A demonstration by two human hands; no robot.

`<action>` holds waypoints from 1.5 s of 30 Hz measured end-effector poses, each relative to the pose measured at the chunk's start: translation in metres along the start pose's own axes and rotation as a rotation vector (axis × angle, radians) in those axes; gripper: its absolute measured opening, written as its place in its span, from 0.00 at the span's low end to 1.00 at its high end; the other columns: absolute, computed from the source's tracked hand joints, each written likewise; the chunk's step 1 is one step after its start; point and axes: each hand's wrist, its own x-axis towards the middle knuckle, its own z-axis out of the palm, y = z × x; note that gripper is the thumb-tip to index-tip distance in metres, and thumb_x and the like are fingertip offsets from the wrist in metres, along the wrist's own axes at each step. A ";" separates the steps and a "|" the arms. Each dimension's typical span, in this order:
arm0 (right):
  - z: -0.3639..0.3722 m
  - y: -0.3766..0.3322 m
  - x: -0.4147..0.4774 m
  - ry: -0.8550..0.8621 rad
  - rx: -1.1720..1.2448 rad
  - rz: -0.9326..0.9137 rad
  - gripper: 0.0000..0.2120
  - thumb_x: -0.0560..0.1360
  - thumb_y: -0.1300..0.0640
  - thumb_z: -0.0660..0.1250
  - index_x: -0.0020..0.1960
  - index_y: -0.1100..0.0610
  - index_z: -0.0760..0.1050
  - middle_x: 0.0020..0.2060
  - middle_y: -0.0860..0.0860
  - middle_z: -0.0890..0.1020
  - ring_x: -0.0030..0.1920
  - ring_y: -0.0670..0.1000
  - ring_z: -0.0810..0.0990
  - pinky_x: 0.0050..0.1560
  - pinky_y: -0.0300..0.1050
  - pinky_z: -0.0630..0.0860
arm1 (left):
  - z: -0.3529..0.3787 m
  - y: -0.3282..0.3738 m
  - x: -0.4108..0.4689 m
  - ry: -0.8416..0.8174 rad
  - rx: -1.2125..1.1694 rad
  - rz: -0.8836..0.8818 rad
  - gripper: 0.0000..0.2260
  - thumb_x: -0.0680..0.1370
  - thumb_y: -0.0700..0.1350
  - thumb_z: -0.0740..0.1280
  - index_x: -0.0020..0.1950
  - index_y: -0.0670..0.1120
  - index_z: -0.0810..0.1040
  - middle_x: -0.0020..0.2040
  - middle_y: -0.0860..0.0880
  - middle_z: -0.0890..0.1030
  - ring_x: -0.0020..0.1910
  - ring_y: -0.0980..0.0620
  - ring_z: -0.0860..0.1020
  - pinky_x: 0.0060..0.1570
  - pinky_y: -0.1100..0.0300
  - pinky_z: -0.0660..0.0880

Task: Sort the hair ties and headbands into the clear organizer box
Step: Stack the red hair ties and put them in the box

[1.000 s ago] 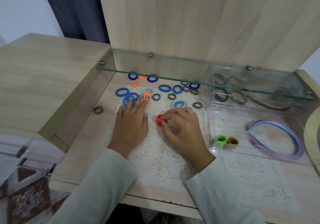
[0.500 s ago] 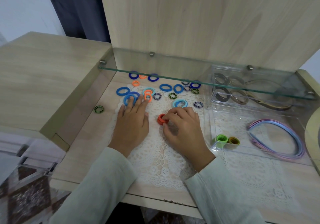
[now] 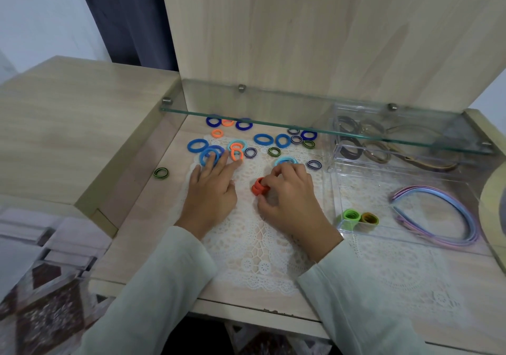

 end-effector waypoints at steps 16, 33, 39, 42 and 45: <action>-0.025 -0.019 0.035 -0.338 -0.167 -0.021 0.09 0.75 0.54 0.66 0.53 0.55 0.80 0.53 0.53 0.70 0.57 0.56 0.63 0.57 0.49 0.62 | -0.025 0.013 0.019 -0.525 0.318 -0.095 0.27 0.84 0.52 0.51 0.79 0.60 0.40 0.78 0.49 0.29 0.76 0.45 0.28 0.73 0.42 0.34; -0.055 -0.007 0.026 -0.168 -0.145 -0.154 0.10 0.75 0.44 0.67 0.50 0.47 0.83 0.47 0.48 0.66 0.54 0.54 0.63 0.54 0.46 0.59 | -0.035 0.057 -0.009 -0.379 -0.251 0.005 0.29 0.79 0.36 0.55 0.76 0.58 0.60 0.74 0.58 0.63 0.80 0.46 0.45 0.77 0.51 0.36; -0.102 0.015 0.028 -0.270 -0.131 -0.130 0.11 0.71 0.42 0.71 0.50 0.44 0.83 0.48 0.47 0.68 0.55 0.53 0.62 0.52 0.44 0.57 | -0.039 0.091 -0.003 -0.445 -0.714 0.008 0.24 0.72 0.35 0.58 0.64 0.55 0.75 0.61 0.55 0.79 0.60 0.59 0.76 0.64 0.61 0.72; -0.123 0.034 0.021 -0.313 -0.118 -0.105 0.12 0.69 0.43 0.73 0.50 0.45 0.83 0.50 0.49 0.71 0.55 0.53 0.62 0.55 0.46 0.60 | -0.040 0.118 0.003 -0.522 -0.744 0.015 0.25 0.74 0.25 0.55 0.65 0.44 0.74 0.56 0.53 0.79 0.55 0.61 0.76 0.44 0.78 0.70; -0.141 0.053 0.009 -0.341 -0.088 -0.069 0.11 0.69 0.44 0.74 0.49 0.46 0.83 0.48 0.48 0.70 0.53 0.53 0.62 0.58 0.49 0.64 | -0.036 0.143 0.007 -0.582 -0.707 0.056 0.25 0.74 0.25 0.55 0.65 0.45 0.74 0.57 0.50 0.79 0.55 0.58 0.76 0.40 0.78 0.70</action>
